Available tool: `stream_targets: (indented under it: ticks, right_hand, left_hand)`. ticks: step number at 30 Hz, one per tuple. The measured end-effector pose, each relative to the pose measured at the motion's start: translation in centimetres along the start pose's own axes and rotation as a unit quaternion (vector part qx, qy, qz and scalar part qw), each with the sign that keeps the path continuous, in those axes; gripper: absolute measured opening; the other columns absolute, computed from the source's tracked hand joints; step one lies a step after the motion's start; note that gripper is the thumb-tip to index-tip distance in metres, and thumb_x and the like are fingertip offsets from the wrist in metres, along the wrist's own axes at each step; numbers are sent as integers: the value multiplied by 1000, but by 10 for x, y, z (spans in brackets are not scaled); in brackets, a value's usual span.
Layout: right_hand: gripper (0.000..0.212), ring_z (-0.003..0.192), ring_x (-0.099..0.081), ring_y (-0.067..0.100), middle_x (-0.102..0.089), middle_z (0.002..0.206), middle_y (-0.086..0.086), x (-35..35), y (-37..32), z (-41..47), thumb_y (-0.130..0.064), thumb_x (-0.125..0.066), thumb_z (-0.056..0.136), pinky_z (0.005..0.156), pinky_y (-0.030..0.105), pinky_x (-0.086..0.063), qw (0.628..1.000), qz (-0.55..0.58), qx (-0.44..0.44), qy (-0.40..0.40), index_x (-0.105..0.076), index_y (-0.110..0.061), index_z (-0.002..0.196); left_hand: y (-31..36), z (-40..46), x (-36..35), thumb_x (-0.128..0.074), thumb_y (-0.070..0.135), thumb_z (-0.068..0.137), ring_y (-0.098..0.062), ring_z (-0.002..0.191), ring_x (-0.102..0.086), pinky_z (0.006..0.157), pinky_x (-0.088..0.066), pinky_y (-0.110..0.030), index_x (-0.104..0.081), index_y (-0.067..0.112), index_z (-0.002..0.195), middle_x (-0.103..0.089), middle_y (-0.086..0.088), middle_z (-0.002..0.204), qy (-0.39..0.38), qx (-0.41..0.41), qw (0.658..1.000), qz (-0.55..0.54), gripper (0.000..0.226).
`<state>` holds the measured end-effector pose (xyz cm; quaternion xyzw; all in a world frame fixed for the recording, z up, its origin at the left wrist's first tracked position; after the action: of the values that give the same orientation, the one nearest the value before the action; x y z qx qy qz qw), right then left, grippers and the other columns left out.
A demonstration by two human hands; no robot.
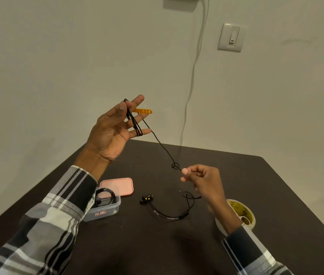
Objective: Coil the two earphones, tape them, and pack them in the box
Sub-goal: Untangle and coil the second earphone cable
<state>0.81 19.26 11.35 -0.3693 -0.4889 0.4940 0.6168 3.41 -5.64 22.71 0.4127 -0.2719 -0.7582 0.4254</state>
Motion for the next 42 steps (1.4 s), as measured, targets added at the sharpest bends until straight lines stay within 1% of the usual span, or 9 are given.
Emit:
stream_targets:
  ticks: [4, 9, 15, 20, 24, 28, 33, 38, 42]
  right_hand:
    - [33, 77, -68, 5, -74, 71, -8, -8, 6, 5, -34, -64, 95, 72, 36, -53, 992, -123, 33, 0, -71, -19, 66]
    - [43, 66, -64, 15, -72, 69, -2, -14, 12, 1, -38, -51, 101, 68, 41, -51, 994, -103, 28, -21, -64, -20, 64]
    - [50, 66, -63, 14, -68, 62, 2, -12, 10, -11, -40, -43, 103, 74, 32, -51, 999, 3, -14, -29, -57, -14, 63]
    - [50, 65, -64, 20, -61, 59, 8, 7, -5, -17, -42, -49, 98, 69, 26, -55, 991, 129, -22, -7, -56, -8, 61]
    - [47, 47, -48, 14, -43, 53, 1, 19, -18, -15, -47, -55, 94, 55, 31, -53, 978, 206, -38, -13, -57, -12, 63]
    - [39, 49, -25, 12, -33, 56, 0, 28, -34, -13, -46, -63, 89, 47, 24, -24, 982, 187, -3, -33, -63, -12, 69]
    - [30, 55, -33, 11, -45, 57, -2, 40, -58, -10, -42, -67, 82, 52, 21, -31, 991, 88, 95, -42, -73, -12, 80]
    - [20, 61, -55, 2, -65, 63, -9, 47, -78, 9, -34, -64, 88, 59, 14, -46, 981, 2, 193, 7, -75, -17, 87]
    - [17, 59, -55, -1, -67, 69, 4, 44, -78, 31, -25, -65, 94, 59, 12, -45, 977, -32, 211, 23, -76, -13, 89]
  left_hand:
    - [0, 2, -2, -84, 41, 63, -36, 122, -59, 84, -54, -61, -77, 24, 83, -58, -7, 139, 2, -6, 1000, 2, 28]
    - [2, 6, 6, -82, 42, 64, -36, 124, -57, 86, -53, -61, -78, 25, 85, -56, -6, 142, 32, -19, 999, 6, 27]
    - [4, 6, 24, -74, 40, 69, -33, 127, -55, 83, -55, -57, -79, 25, 86, -58, -2, 139, 110, -40, 993, 21, 23]
    - [-5, 3, 35, -61, 17, 93, -12, 122, -59, 94, -49, -48, -76, 18, 91, -65, 4, 129, 160, -46, 970, 175, 14]
    - [-24, 2, 25, -64, 11, 92, 2, 124, -54, 99, -44, -18, -75, 8, 94, -65, -5, 127, 69, -54, 916, 391, 11]
    - [-44, -1, 16, -65, 19, 93, 11, 125, -47, 98, -40, -16, -67, -3, 73, -75, -8, 101, -11, -17, 850, 526, 30]
    - [-64, -6, 10, -63, 24, 94, -2, 100, -62, 89, -47, -28, -60, 29, 52, -61, 16, 60, -91, 69, 817, 565, 42]
    - [-81, -22, 6, -66, 25, 92, -13, 126, -56, 108, -43, -43, -76, 15, 79, -73, -12, 102, -163, 155, 820, 526, 19]
    - [-79, -44, -17, -63, 12, 93, -11, 127, -55, 108, -43, -39, -77, 9, 97, -71, -2, 118, -271, 226, 864, 360, 15]
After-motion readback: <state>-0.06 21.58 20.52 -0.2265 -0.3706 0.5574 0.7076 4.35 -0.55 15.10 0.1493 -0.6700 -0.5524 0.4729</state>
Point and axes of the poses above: each hand's wrist, its own z-axis towards the middle knuckle, its own x-axis out of the back of the hand, y = z × x, the point moved 5 cm from there along z, towards the middle knuckle
